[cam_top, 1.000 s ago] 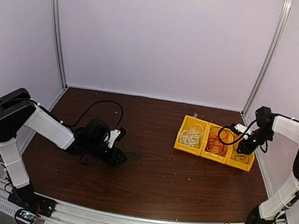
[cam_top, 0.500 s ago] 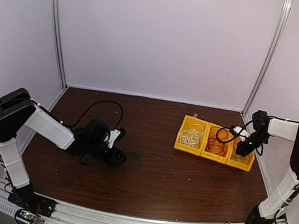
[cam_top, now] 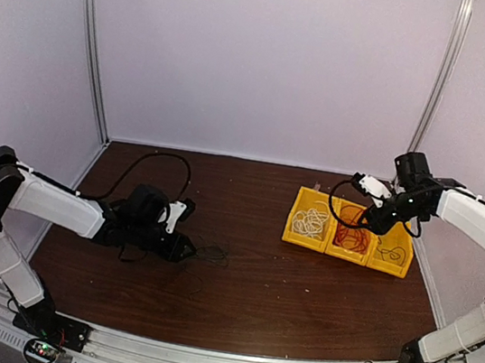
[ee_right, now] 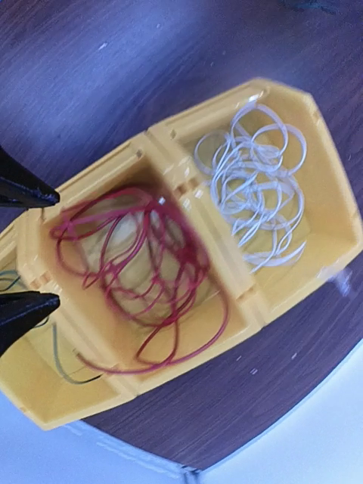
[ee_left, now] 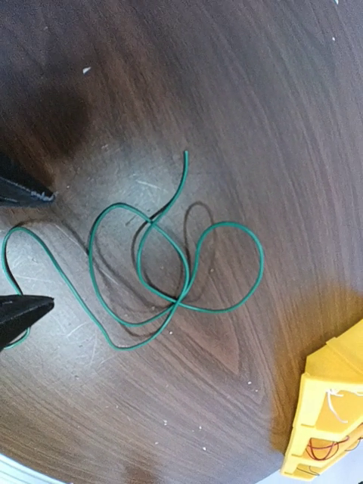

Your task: Untangle the cables

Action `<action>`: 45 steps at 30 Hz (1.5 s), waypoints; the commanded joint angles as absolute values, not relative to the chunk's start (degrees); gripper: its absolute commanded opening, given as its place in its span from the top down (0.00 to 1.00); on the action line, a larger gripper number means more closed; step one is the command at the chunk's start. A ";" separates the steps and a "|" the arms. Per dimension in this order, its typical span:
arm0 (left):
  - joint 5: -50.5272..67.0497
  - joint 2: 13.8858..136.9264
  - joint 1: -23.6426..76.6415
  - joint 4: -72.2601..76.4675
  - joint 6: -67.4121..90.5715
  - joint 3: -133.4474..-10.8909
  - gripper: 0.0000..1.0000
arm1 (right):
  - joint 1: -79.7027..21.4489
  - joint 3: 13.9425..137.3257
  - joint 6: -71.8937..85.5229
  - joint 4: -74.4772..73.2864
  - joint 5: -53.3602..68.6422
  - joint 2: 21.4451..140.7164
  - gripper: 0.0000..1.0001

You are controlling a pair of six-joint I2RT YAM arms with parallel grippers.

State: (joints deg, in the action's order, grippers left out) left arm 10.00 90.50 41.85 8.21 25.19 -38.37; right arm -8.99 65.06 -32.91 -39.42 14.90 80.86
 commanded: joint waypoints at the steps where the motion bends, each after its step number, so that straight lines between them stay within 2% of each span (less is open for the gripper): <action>1: 6.59 88.75 41.84 4.85 24.34 -39.87 0.59 | -19.16 67.25 -28.80 -35.58 19.73 83.62 0.59; 6: 8.00 88.87 41.75 4.62 26.46 -38.73 0.58 | -30.98 75.78 -25.83 -33.05 24.72 94.81 0.56; 10: 9.38 88.07 41.75 6.15 29.30 -36.24 0.58 | -36.64 83.62 -23.77 -31.49 29.31 105.17 0.54; 15: 10.32 87.10 41.70 10.35 31.27 -32.27 0.58 | -39.99 92.54 -20.88 -30.50 33.88 116.77 0.51; 21: 10.85 87.21 41.75 16.81 31.50 -29.34 0.48 | -41.91 100.92 -18.92 -30.95 37.58 126.46 0.48; 26: 10.94 90.49 41.75 18.58 30.40 -30.49 0.50 | -42.48 105.33 -17.65 -31.36 42.58 131.12 0.50; 28: 11.36 91.72 41.75 19.60 30.31 -30.69 0.51 | -42.63 106.29 -17.05 -31.50 44.89 132.28 0.54; 33: 11.02 93.74 41.74 21.63 30.11 -30.82 0.54 | -42.88 108.61 -15.36 -32.24 45.64 134.40 0.77; 38: 12.19 97.22 41.75 23.42 29.35 -31.62 0.63 | -42.82 109.65 -15.96 -33.71 44.56 133.37 1.00; 41: 12.78 99.22 41.79 24.00 28.65 -32.07 0.68 | -42.63 110.13 -16.26 -34.99 44.71 129.99 1.00; 45: 13.01 101.19 41.75 25.25 27.64 -32.10 0.84 | -42.71 110.89 -16.43 -36.40 44.93 124.32 1.00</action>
State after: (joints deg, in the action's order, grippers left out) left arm 12.19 98.19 41.85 26.44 29.34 -32.32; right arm -42.46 108.31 -16.19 -34.52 43.90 132.46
